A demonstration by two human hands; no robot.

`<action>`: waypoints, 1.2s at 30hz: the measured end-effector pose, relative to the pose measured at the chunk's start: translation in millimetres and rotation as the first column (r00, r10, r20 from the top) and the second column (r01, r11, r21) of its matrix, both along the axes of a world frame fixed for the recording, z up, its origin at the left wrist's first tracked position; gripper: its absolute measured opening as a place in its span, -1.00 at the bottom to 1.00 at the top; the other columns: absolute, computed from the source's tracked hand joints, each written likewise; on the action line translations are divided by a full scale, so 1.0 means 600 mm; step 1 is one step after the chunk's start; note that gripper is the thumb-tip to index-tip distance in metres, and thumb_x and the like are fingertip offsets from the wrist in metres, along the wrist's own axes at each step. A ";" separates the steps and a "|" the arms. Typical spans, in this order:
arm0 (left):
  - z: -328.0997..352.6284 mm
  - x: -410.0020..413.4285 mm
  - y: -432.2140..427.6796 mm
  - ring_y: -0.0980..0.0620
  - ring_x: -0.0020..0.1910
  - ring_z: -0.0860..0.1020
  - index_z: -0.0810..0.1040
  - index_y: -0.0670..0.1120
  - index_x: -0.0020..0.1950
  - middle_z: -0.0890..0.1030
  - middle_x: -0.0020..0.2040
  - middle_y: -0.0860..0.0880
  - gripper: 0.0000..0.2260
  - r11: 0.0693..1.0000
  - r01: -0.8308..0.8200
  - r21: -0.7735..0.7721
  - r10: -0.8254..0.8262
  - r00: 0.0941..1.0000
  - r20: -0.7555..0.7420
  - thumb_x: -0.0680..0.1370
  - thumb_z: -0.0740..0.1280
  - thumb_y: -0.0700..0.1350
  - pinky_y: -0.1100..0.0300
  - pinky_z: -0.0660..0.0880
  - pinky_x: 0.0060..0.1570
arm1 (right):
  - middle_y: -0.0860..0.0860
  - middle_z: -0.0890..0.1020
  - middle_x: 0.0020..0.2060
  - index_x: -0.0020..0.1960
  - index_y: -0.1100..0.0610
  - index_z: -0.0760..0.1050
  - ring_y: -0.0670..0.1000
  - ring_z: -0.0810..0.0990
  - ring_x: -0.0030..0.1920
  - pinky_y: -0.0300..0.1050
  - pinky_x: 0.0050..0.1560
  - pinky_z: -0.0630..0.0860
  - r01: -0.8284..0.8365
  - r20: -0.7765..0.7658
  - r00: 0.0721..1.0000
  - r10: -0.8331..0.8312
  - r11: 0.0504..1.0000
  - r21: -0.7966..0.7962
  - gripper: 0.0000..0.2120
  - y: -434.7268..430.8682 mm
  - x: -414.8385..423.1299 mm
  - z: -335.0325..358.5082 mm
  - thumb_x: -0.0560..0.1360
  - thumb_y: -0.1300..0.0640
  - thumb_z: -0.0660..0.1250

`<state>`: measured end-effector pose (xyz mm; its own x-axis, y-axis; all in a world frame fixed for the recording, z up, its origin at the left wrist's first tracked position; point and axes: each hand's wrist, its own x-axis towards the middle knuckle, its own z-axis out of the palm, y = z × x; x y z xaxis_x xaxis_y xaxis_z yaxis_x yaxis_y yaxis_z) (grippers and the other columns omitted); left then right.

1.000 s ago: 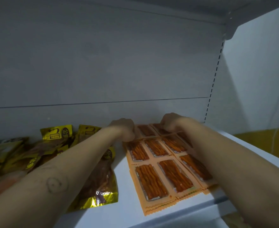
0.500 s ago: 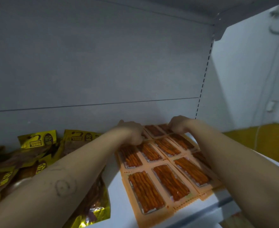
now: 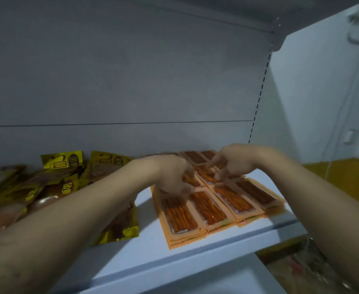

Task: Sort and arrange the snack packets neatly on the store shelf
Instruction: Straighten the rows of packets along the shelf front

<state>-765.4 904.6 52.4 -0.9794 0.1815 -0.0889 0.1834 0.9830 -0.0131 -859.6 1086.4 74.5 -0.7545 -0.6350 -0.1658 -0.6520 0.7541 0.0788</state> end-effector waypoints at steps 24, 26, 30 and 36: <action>-0.017 0.282 -0.011 -0.08 0.22 0.54 0.55 0.09 0.31 0.61 0.25 0.01 -0.54 0.914 -0.392 0.098 0.405 0.883 -0.237 0.52 0.29 0.30 0.04 0.51 0.13 | -0.01 0.50 0.39 0.41 -0.06 0.45 0.07 0.44 0.38 -0.02 0.34 0.39 -0.180 -0.068 0.984 0.167 0.924 -0.338 -0.57 0.014 0.219 -0.056 0.57 -0.11 0.30; -0.021 0.316 -0.025 -0.08 0.21 0.55 0.52 0.08 0.35 0.61 0.25 0.01 -0.53 0.887 -0.453 0.093 0.462 0.856 -0.231 0.54 0.28 0.29 0.02 0.52 0.14 | 0.01 0.52 0.37 0.39 -0.05 0.47 0.09 0.45 0.37 0.00 0.33 0.40 -0.242 -0.084 0.970 0.227 0.902 -0.358 -0.58 -0.020 0.249 -0.058 0.57 -0.11 0.30; -0.042 0.377 -0.055 -0.04 0.25 0.54 0.42 0.11 0.44 0.58 0.31 0.04 -0.49 0.838 -0.540 0.084 0.542 0.804 -0.245 0.55 0.27 0.28 0.00 0.50 0.19 | 0.02 0.60 0.25 0.31 -0.05 0.54 0.11 0.52 0.26 -0.03 0.12 0.46 -0.332 -0.133 0.943 0.305 0.857 -0.393 -0.65 -0.099 0.306 -0.078 0.56 -0.12 0.29; -0.076 0.427 -0.132 -0.07 0.22 0.52 0.42 0.08 0.43 0.56 0.30 -0.01 -0.55 0.781 -0.615 0.110 0.610 0.714 -0.343 0.58 0.26 0.22 0.05 0.49 0.10 | 0.07 0.55 0.27 0.30 -0.02 0.52 0.18 0.46 0.30 0.07 0.22 0.37 -0.314 -0.189 0.948 0.254 0.831 -0.458 -0.64 -0.200 0.348 -0.127 0.59 -0.14 0.20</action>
<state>-509.2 825.5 6.7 -0.8405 -0.4678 0.2733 -0.4777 0.8779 0.0334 -650.6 966.6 -1.7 -0.5228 -0.8017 0.2898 -0.8522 0.5003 -0.1535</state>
